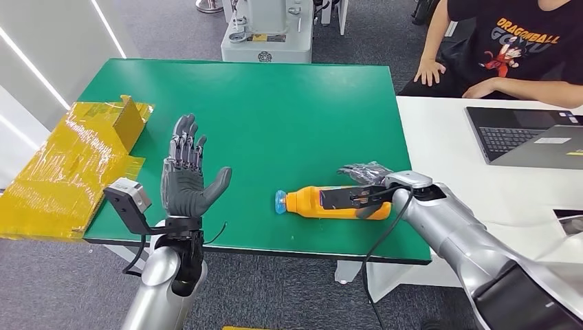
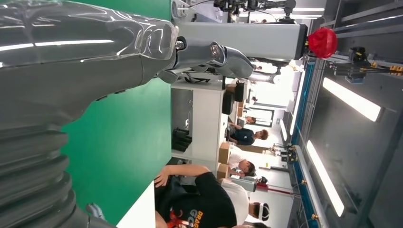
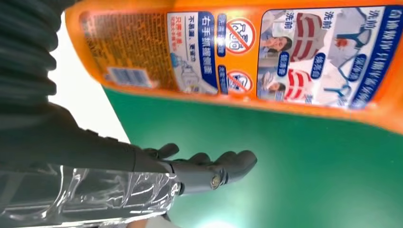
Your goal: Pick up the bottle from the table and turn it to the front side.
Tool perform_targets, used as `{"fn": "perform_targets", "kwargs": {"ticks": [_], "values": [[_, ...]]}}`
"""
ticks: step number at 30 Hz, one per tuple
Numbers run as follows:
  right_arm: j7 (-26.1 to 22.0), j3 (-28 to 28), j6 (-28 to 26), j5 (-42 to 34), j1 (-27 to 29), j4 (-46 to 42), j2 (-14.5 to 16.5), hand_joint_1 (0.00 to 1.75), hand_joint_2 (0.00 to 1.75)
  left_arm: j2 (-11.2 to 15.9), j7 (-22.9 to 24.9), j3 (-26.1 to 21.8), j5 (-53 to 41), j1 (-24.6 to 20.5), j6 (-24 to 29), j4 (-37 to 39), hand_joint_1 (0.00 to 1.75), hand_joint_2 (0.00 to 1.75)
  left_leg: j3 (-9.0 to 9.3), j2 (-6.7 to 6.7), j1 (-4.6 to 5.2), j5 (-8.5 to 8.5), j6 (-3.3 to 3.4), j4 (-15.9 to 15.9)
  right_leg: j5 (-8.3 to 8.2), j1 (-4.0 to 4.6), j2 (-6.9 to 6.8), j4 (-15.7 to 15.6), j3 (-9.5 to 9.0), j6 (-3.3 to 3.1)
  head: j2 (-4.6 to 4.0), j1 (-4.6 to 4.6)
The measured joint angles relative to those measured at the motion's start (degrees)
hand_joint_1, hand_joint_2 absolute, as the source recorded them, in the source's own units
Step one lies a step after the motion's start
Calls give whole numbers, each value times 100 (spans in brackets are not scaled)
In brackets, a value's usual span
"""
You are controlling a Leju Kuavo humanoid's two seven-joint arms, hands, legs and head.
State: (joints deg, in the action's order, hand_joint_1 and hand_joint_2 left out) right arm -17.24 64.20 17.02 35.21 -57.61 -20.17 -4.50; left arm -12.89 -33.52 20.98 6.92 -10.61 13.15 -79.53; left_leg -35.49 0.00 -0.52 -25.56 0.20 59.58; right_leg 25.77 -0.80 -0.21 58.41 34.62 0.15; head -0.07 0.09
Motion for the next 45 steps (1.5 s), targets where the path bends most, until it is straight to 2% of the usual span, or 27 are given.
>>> {"fn": "perform_targets", "kwargs": {"ticks": [8, 24, 28, 30, 45], "values": [[-14, 21, -150, -68, 297, 135, 0, 0, 175, 13, -58, 0, 107, -62, 68, 148, 0, 175, -1, -1, 0, 0, 0, 2, -1, -1, 0, -1, -1, 1, 0, 0], [-54, 20, -365, -87, 403, 205, -2, 0, 175, 13, -58, 6, 154, -72, 110, 215, 0, 175, 2, 1, -1, 0, 0, 2, 0, 1, 1, -2, -2, 0, 0, 0], [-68, 19, -464, -93, 428, 205, -2, 169, 175, 14, -58, 7, 168, -80, 114, 248, 0, 175, 2, 1, -1, -1, 0, 3, 0, 1, 1, -2, -3, 0, 0, 0], [-90, 18, -527, -93, 444, 205, -2, 175, 175, 14, -58, 7, 171, -96, 116, 271, 0, 175, 2, 0, -1, -1, 0, 3, 0, 1, 1, -2, -3, 0, 0, 0], [-292, -127, -819, -59, 521, 205, -9, 175, 175, 14, -120, 13, 402, -311, 128, 706, 0, 175, 3, 3, -1, -1, 0, 3, -1, 1, 6, -1, -2, -1, 0, 0]]}}
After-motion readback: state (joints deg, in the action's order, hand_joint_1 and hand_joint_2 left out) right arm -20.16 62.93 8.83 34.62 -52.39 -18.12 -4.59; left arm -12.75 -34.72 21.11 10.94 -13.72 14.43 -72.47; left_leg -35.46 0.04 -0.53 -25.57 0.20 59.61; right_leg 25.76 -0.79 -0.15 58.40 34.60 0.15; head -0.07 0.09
